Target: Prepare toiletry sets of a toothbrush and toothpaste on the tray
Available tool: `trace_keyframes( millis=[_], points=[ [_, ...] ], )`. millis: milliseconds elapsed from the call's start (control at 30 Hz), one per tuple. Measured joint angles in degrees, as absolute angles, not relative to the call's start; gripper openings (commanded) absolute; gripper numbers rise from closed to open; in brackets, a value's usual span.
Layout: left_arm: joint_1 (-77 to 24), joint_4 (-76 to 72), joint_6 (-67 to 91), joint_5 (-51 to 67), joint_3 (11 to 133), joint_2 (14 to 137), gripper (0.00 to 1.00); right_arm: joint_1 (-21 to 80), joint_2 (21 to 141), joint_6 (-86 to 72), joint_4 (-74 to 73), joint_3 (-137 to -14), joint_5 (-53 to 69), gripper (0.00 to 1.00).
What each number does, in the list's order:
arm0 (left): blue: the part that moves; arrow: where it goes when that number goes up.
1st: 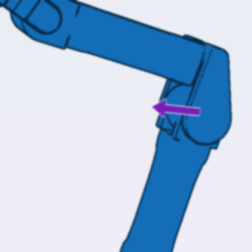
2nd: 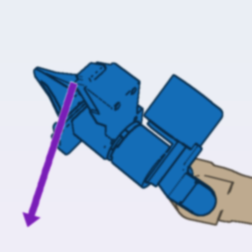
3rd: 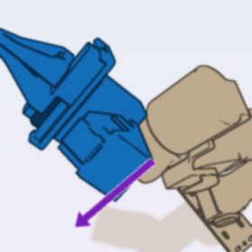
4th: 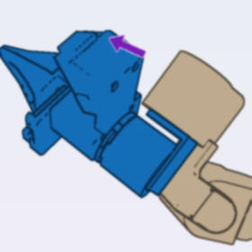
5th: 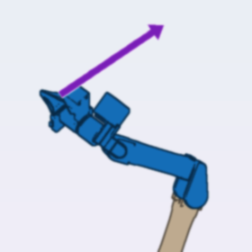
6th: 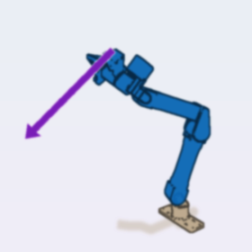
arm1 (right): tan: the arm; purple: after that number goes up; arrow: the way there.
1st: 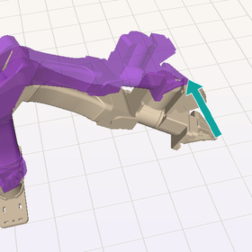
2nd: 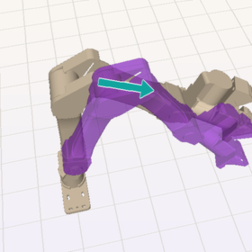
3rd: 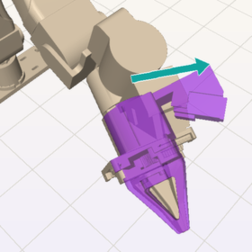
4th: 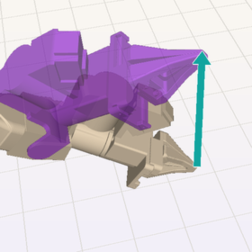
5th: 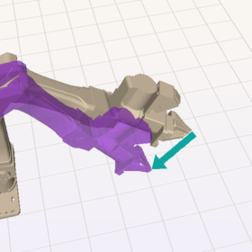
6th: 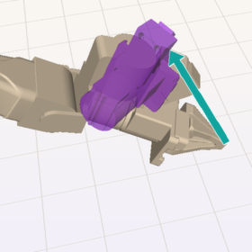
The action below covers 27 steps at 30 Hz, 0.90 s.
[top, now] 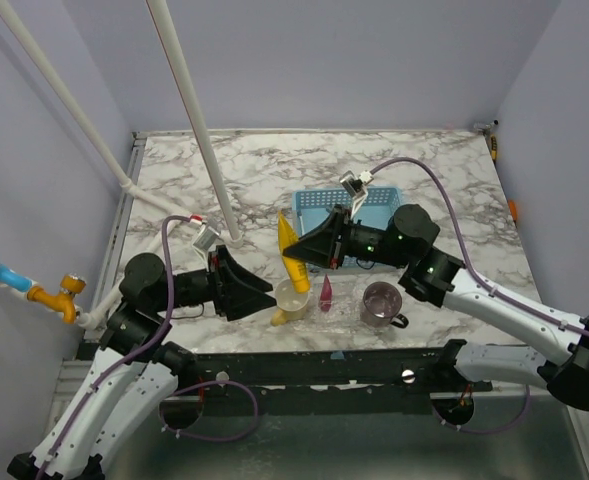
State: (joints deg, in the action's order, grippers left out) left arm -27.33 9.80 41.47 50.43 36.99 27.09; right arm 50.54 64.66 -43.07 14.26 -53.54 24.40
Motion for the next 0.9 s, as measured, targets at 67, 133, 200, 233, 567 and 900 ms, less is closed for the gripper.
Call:
trace_keyframes(
  millis=[67, 133, 200, 233, 567, 900],
  points=[
    [-27.33, 8.08, 42.92, 50.72, 36.4, 26.5, 0.6, 51.62, 63.7, -44.97, 18.33, -52.31, 24.97, 0.13],
    [-27.33, 5.91, 44.42, 50.85, 35.75, 26.02, 0.6, 52.31, 63.33, -46.44, 22.06, -51.22, 24.93, 0.13],
    [-27.33, 3.75, 45.76, 50.96, 34.98, 25.69, 0.6, 53.76, 63.2, -47.68, 25.34, -50.0, 24.71, 0.13],
    [-27.33, 2.2, 46.89, 50.98, 34.39, 25.52, 0.6, 54.41, 63.2, -48.29, 26.72, -49.3, 24.4, 0.13],
    [-27.33, -8.73, 53.89, 51.03, 30.81, 25.06, 0.6, 60.07, 64.9, -51.68, 38.35, -45.65, 20.03, 0.13],
    [-27.33, -15.44, 58.46, 51.05, 29.06, 24.64, 0.59, 63.86, 69.52, -50.61, 42.28, -46.0, 13.15, 0.14]
  ],
)
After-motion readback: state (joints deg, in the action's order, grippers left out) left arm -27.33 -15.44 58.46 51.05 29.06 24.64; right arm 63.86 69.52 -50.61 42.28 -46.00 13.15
